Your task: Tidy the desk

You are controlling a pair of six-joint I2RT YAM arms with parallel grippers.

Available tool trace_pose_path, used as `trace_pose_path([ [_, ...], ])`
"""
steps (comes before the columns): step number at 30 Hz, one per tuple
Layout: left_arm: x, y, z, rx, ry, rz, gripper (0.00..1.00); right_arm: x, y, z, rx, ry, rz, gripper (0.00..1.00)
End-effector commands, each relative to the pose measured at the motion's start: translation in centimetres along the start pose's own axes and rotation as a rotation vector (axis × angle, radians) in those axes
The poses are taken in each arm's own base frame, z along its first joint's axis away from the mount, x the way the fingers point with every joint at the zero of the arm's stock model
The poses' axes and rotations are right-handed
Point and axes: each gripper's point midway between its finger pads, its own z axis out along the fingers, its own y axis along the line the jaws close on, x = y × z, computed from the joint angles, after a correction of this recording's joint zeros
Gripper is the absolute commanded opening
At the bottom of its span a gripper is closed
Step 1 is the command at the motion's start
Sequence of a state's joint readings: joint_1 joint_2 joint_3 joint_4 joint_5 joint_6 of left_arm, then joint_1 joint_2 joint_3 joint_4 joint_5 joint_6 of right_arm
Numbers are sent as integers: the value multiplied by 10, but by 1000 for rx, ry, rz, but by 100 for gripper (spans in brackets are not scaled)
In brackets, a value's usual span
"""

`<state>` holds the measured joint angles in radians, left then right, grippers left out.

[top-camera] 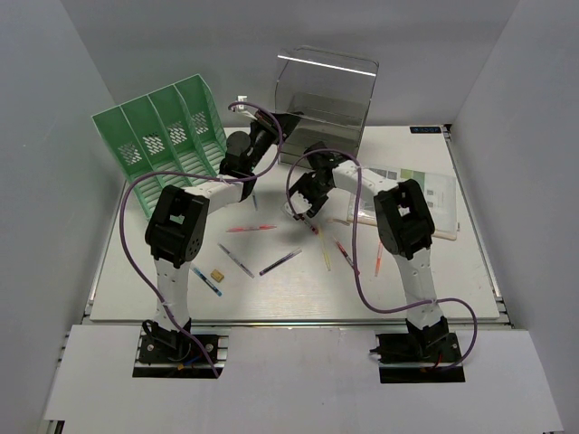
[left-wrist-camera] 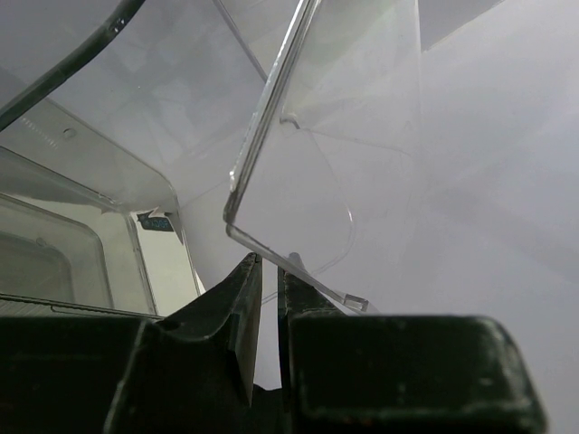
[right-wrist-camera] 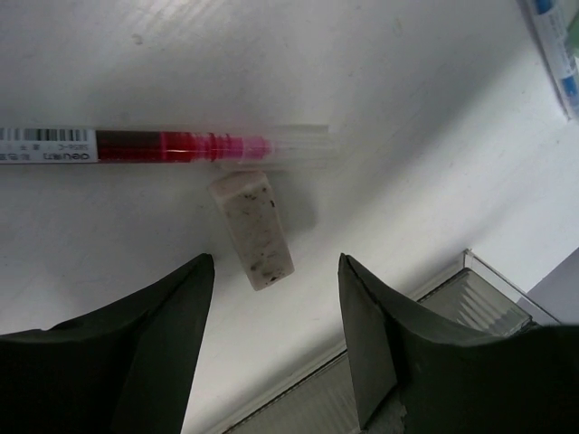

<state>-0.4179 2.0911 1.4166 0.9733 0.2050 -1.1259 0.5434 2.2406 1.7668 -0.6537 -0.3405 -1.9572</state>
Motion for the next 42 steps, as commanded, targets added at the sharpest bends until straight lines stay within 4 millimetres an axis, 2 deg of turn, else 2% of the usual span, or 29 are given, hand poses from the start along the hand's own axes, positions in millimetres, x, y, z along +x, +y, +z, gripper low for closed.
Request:
trace_pose_path([
  [1,-17,-26,6,82,-33,21,24,-6,16,6,-96,-1,-64,62],
  [8,-16,-24,6,82,-33,20,25,-5,39,13,-198,37,-177,56],
  [19,-13,-21,4,81,-28,21,25,-18,35,26,-226,56,-272,55],
  [26,-12,-21,3,83,-27,18,25,-26,56,36,-347,52,-355,52],
  [36,-13,-22,3,85,-30,17,25,-35,73,41,-417,36,-342,47],
  [40,-12,-20,2,80,-27,16,24,-36,81,40,-437,30,-320,39],
  [42,-11,-19,2,80,-29,15,25,-37,87,41,-448,27,-298,28],
])
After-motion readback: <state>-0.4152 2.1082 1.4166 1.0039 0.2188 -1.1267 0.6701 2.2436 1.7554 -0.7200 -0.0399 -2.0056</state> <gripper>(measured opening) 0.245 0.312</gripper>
